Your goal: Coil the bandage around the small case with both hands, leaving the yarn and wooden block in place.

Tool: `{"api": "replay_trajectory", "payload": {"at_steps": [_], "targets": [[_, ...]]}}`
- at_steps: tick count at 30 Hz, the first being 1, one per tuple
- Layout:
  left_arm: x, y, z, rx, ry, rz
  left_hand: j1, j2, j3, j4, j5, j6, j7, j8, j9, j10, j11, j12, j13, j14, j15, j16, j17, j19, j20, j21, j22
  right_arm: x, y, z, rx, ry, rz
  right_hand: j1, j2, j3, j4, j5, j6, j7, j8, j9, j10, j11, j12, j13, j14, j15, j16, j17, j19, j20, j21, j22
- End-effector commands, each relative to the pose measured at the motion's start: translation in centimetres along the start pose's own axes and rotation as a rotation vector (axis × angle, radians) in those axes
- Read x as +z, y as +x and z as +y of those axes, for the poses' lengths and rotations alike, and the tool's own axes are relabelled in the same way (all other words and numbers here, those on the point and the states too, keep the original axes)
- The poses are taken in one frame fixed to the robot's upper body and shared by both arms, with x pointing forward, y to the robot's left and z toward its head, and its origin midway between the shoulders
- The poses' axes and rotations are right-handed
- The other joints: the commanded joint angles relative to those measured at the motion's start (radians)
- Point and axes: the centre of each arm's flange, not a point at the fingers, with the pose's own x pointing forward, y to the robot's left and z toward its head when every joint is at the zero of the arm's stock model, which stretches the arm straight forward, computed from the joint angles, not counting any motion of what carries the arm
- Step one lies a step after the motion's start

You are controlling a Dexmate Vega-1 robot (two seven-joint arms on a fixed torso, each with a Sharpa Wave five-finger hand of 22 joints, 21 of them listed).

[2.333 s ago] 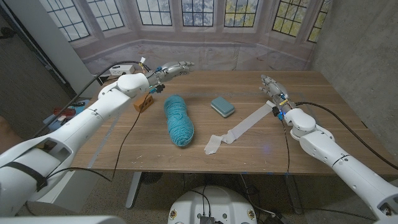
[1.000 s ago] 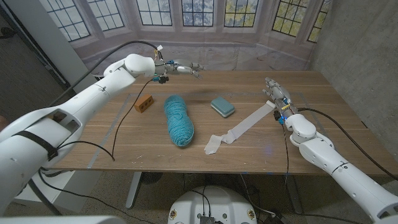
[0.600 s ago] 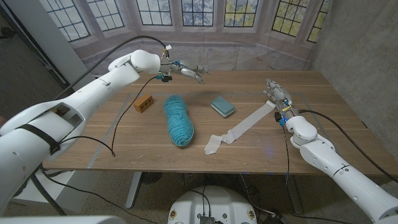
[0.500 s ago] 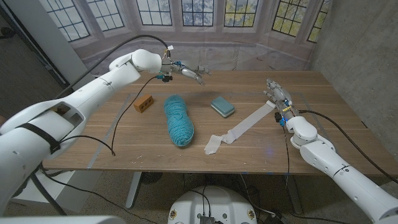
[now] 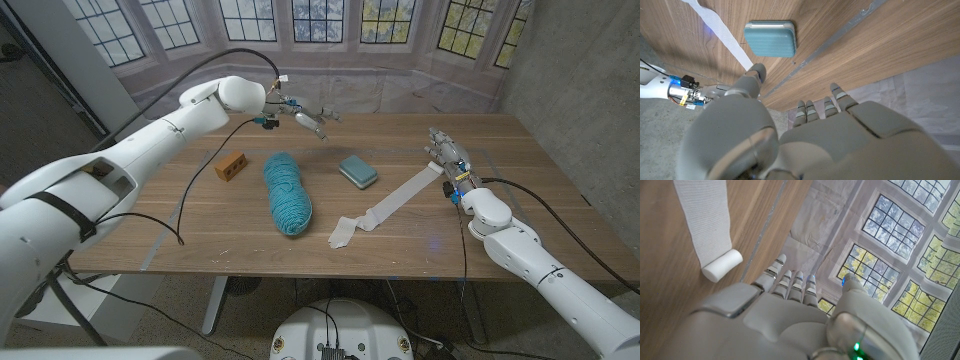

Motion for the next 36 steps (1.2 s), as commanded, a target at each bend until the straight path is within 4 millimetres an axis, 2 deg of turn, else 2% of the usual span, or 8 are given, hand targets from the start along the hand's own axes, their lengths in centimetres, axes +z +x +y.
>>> {"api": "replay_trajectory", "payload": {"at_steps": [1, 11, 18, 36], "targets": [[0.8, 1.2, 0.7, -0.049, 0.142, 0.016, 0.017, -0.003, -0.002, 0.002, -0.007, -0.006, 0.003, 0.002, 0.001, 0.012, -0.008, 0.009, 0.004, 0.002, -0.009, 0.004, 0.005, 0.001, 0.004, 0.002, 0.002, 0.0, 0.0, -0.3, -0.003, -0.001, 0.001, 0.002, 0.005, 0.003, -0.001, -0.003, 0.006, 0.005, 0.001, 0.003, 0.004, 0.004, 0.006, 0.001, 0.011, -0.034, 0.004, 0.006, 0.009, -0.072, -0.002, 0.003], [1.0, 2.3, 1.4, -0.083, 0.202, 0.002, 0.031, -0.011, -0.005, 0.003, -0.013, -0.010, 0.001, 0.002, 0.002, 0.008, -0.009, 0.011, 0.007, 0.003, -0.010, 0.004, 0.005, -0.002, 0.003, 0.001, 0.002, -0.1, -0.1, -0.6, -0.019, 0.004, 0.001, 0.001, 0.005, 0.003, -0.003, -0.003, 0.007, 0.005, 0.001, 0.003, 0.005, 0.004, 0.006, 0.001, 0.012, -0.034, 0.004, 0.006, 0.009, -0.071, -0.002, 0.003], [1.0, 3.1, 1.2, -0.108, 0.227, -0.017, 0.048, -0.019, -0.010, 0.004, -0.020, -0.026, -0.010, -0.002, 0.002, 0.012, -0.011, 0.017, 0.011, 0.009, -0.010, 0.005, 0.005, -0.002, 0.003, 0.001, 0.002, -0.2, -0.2, -0.6, -0.026, 0.010, 0.000, 0.000, 0.006, 0.003, -0.005, -0.003, 0.006, 0.005, 0.001, 0.003, 0.003, 0.004, 0.005, 0.001, 0.012, -0.034, 0.005, 0.006, 0.009, -0.071, -0.002, 0.003], [1.2, 4.7, 0.7, -0.105, 0.279, -0.077, 0.079, -0.032, -0.020, 0.007, -0.033, -0.039, -0.003, -0.002, 0.002, 0.003, -0.010, 0.022, 0.017, 0.006, -0.010, 0.003, 0.006, -0.007, -0.011, 0.000, 0.003, -0.5, -1.3, -0.4, -0.043, 0.030, -0.007, -0.001, 0.006, 0.002, -0.008, -0.003, 0.007, 0.006, 0.001, 0.003, 0.005, 0.006, 0.006, 0.002, 0.014, -0.034, 0.006, 0.007, 0.009, -0.071, -0.002, 0.003]]}}
